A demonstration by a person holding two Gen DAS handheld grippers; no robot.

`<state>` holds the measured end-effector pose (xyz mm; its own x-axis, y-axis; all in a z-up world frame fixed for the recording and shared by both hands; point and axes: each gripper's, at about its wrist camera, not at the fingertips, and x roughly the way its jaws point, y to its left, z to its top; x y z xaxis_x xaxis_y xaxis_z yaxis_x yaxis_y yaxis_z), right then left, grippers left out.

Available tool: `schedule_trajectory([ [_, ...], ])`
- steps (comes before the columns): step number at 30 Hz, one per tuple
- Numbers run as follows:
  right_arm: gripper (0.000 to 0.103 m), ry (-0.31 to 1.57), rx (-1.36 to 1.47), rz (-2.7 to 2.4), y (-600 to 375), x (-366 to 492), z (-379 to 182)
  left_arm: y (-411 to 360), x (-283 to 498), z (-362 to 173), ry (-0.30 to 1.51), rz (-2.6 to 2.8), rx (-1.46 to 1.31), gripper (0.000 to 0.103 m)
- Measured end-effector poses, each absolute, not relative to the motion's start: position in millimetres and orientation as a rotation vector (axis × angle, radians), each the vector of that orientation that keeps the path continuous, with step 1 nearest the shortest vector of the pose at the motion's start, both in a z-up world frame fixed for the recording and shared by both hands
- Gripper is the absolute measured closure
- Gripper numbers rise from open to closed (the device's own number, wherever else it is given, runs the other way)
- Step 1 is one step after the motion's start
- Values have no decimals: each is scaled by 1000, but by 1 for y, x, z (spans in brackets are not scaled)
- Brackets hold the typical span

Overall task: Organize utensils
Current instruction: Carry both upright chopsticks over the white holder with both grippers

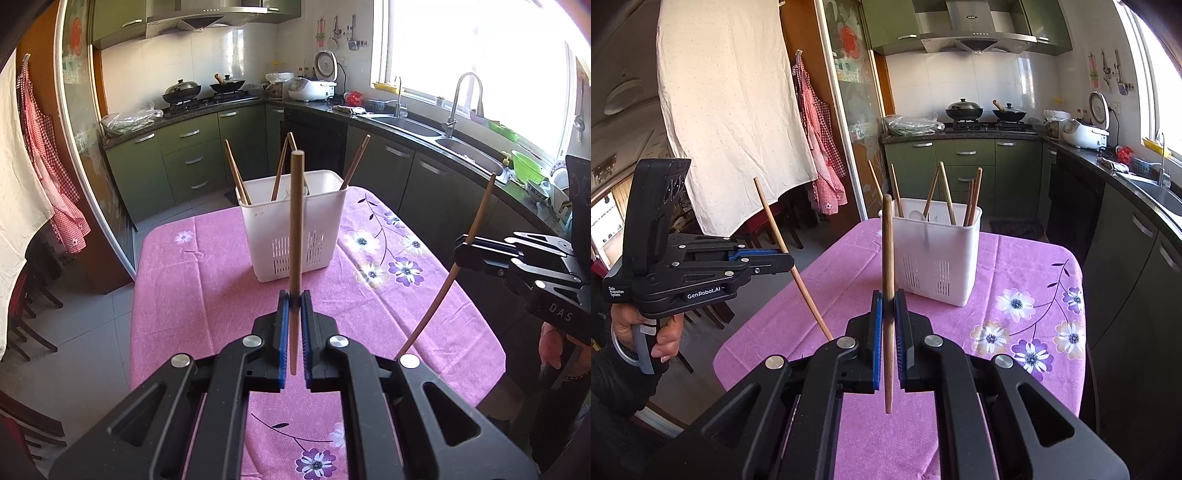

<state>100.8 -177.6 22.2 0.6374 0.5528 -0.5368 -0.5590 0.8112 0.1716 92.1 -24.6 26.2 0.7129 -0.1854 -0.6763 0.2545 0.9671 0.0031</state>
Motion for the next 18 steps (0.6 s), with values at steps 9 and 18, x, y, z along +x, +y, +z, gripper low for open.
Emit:
schedule_trajectory([
  [9, 96, 554, -39, 657, -167, 128, 75, -36, 121, 72, 690, -285, 103, 97],
  [18, 96, 468, -32, 667, -160, 162, 140, -42, 151, 120, 620, -285, 114, 97],
])
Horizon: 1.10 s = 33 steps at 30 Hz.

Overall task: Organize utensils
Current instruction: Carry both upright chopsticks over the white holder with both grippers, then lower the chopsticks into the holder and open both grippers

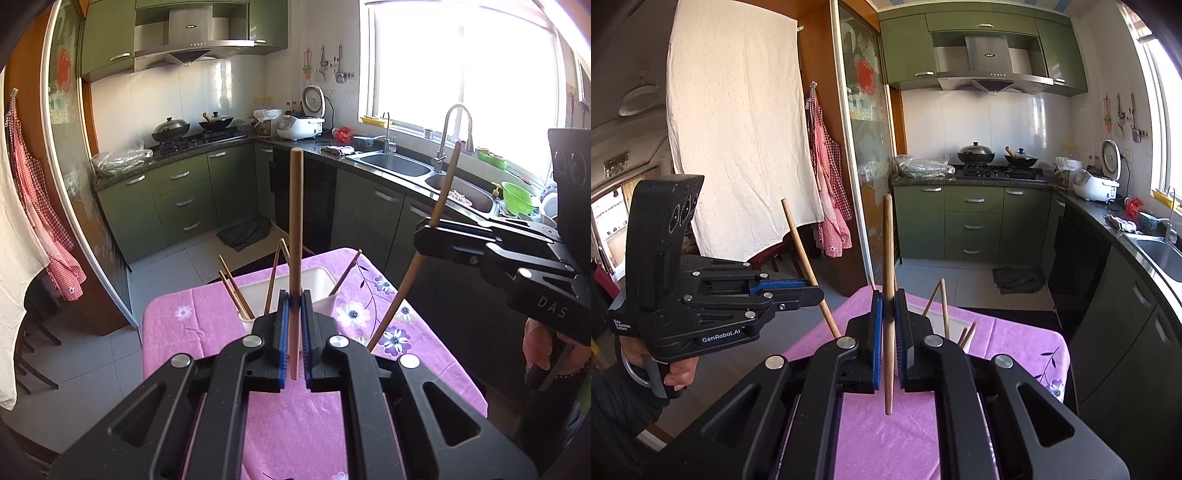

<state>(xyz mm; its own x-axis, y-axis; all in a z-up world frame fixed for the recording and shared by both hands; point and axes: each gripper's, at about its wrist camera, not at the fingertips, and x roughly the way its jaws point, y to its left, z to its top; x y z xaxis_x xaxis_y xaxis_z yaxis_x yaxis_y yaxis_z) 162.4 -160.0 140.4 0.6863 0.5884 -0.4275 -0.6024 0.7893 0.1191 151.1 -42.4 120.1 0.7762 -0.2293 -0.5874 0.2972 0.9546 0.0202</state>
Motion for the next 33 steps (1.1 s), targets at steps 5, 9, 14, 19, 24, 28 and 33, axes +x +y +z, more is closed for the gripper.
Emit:
schedule_trajectory([
  [5, 96, 426, -9, 648, -159, 187, 168, -44, 170, 142, 576, -269, 120, 97],
  [9, 96, 400, 12, 629, -159, 211, 181, -44, 188, 156, 543, -248, 112, 97],
  [14, 96, 385, 0, 581, -153, 238, 185, -46, 215, 153, 537, -211, 116, 97],
  [19, 96, 419, -12, 549, -146, 266, 169, -44, 237, 133, 585, -211, 98, 97],
  [24, 96, 449, -25, 529, -139, 283, 148, -41, 250, 115, 599, -193, 94, 97],
  [28, 96, 473, -39, 518, -135, 291, 129, -40, 256, 100, 609, -197, 91, 97],
  [33, 96, 502, -42, 519, -129, 298, 109, -42, 259, 82, 635, -206, 92, 97],
])
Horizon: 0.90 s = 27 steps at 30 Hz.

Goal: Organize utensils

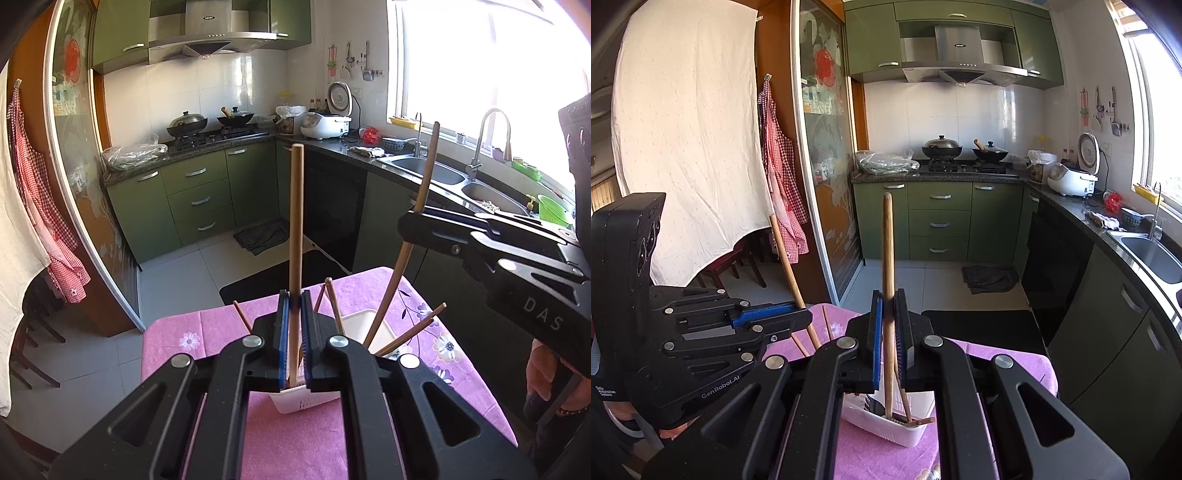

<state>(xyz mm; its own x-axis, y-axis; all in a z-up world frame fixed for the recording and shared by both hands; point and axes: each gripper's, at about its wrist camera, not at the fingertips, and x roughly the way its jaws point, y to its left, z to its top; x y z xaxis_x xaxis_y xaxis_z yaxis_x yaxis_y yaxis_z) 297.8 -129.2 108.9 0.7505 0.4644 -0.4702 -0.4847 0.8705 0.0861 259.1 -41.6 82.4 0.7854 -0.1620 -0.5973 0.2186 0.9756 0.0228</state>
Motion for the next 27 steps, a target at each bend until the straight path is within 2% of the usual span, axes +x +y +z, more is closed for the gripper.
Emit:
schedule_trajectory([
  [11, 96, 571, -41, 520, -129, 306, 69, -40, 261, 58, 679, -207, 93, 97],
  [18, 95, 572, -52, 521, -126, 303, 66, -41, 261, 50, 692, -201, 96, 96],
  [22, 95, 558, -57, 525, -127, 295, 73, -39, 258, 51, 689, -196, 94, 87],
  [27, 94, 515, -53, 538, -133, 269, 89, -37, 243, 58, 670, -200, 84, 83],
])
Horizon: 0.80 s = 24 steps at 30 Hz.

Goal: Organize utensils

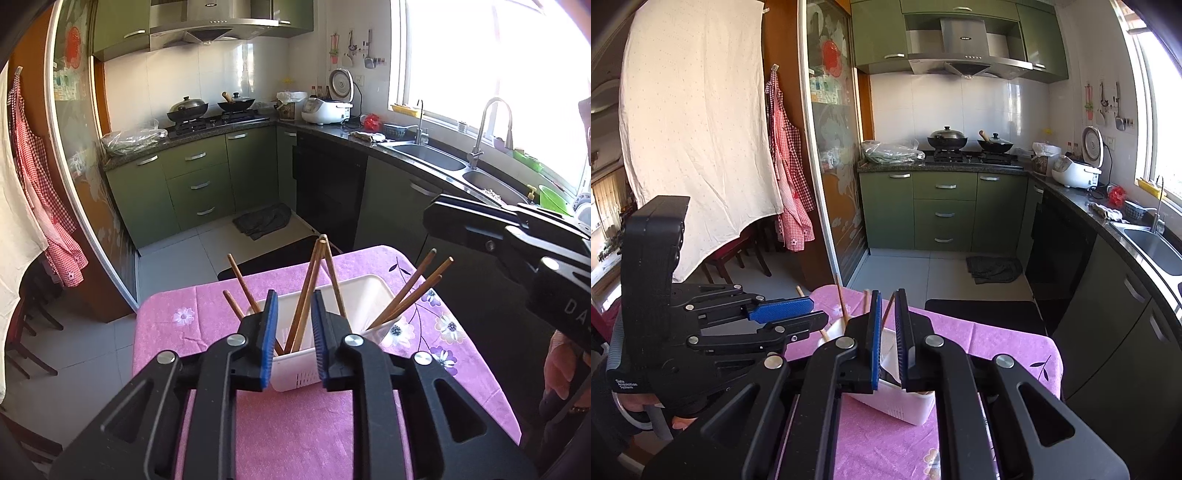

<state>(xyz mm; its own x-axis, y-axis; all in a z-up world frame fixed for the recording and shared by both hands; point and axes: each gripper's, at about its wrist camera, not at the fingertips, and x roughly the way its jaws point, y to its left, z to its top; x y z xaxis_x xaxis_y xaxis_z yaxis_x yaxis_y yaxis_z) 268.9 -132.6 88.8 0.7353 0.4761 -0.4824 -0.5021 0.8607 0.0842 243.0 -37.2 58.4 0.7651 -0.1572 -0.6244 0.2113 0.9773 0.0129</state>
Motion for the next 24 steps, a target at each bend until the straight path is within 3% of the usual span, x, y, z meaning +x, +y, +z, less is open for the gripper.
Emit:
schedule_trajectory([
  [1, 89, 506, -54, 542, -134, 263, 93, -36, 238, 61, 663, -201, 80, 81],
  [5, 83, 464, -53, 551, -143, 227, 101, -29, 206, 67, 622, -193, 58, 56],
  [7, 64, 449, -46, 549, -151, 207, 99, -25, 185, 64, 608, -179, 42, 48],
  [13, 35, 451, -5, 523, -179, 144, 63, -20, 120, 41, 590, -170, 32, 31],
  [17, 20, 469, 18, 500, -197, 106, 34, -20, 76, 30, 525, -116, 58, 9],
  [20, 4, 473, 21, 471, -206, 79, 13, -18, 47, 22, 490, -80, 69, 7],
  [24, 5, 509, 13, 469, -215, 46, -11, -15, 21, 3, 516, -56, 61, 7],
])
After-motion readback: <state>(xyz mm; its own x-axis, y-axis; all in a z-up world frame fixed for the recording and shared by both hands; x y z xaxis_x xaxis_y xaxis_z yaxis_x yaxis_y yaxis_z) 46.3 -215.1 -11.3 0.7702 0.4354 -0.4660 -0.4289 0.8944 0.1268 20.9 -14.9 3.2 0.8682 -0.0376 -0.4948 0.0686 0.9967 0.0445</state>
